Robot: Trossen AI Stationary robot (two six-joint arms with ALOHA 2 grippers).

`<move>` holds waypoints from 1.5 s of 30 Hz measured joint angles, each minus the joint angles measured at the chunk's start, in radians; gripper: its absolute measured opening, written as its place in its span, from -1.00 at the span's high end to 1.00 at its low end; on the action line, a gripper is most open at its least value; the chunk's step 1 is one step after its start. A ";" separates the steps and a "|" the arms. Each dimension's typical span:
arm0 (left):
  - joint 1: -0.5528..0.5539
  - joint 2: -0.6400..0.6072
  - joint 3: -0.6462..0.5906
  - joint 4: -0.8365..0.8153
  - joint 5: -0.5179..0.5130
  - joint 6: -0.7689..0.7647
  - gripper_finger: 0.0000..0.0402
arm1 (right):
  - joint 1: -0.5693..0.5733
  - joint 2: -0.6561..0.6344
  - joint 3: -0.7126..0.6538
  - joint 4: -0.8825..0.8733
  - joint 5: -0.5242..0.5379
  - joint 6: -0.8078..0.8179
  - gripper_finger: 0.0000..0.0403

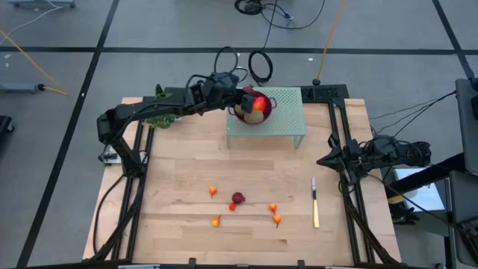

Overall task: Pick & Place Fruit
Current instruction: Put the top pomegranate into the strainer bowl

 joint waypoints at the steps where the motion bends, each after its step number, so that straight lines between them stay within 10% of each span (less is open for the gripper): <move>1: 0.000 0.011 0.024 -0.026 -0.002 0.025 0.13 | 0.000 0.000 0.000 0.000 0.000 0.000 0.98; 15: -0.001 0.258 0.424 -0.433 -0.012 0.192 0.13 | 0.000 0.000 0.000 0.000 -0.001 0.007 0.98; 45: 0.002 0.264 0.426 -0.511 -0.011 0.199 -0.10 | 0.000 0.000 0.000 0.000 -0.001 0.007 0.98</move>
